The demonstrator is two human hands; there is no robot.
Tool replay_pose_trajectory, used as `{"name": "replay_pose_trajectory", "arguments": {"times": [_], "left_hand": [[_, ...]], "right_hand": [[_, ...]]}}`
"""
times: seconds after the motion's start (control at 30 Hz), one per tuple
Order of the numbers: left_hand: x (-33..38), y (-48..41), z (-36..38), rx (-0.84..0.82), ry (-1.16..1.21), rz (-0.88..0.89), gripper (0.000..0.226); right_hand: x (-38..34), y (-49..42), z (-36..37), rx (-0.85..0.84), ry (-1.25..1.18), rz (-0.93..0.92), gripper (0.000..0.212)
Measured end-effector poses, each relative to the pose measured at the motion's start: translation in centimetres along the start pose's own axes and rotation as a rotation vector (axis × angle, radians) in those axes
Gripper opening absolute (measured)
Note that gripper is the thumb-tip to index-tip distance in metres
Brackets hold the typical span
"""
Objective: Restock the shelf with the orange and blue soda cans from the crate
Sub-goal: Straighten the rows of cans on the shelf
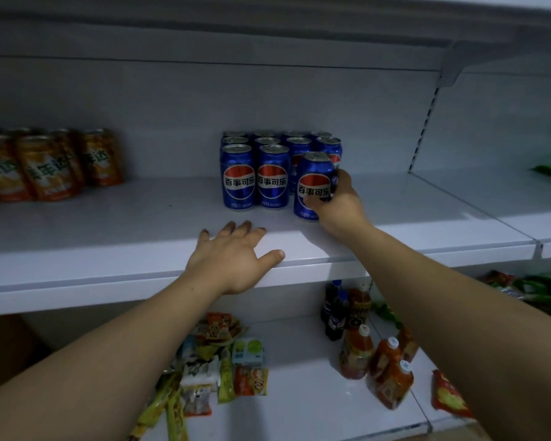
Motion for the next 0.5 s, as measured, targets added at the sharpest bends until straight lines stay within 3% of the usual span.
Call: {"name": "replay_pose_trajectory", "arguments": {"times": [0.5], "left_hand": [[-0.1,-0.4,0.3,0.036,-0.023,0.007,0.074]], "right_hand": [[1.8,-3.9,2.7,-0.017,0.247,0.049,0.066]]}}
Point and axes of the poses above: each hand's wrist, its own y-axis away from the middle knuckle, its own z-axis out of the palm, x = y × z, the point moved 7 cm from there along -y, towards the middle knuckle, and after that the axes turned 7 degrees about x, right-handed, at the moved point
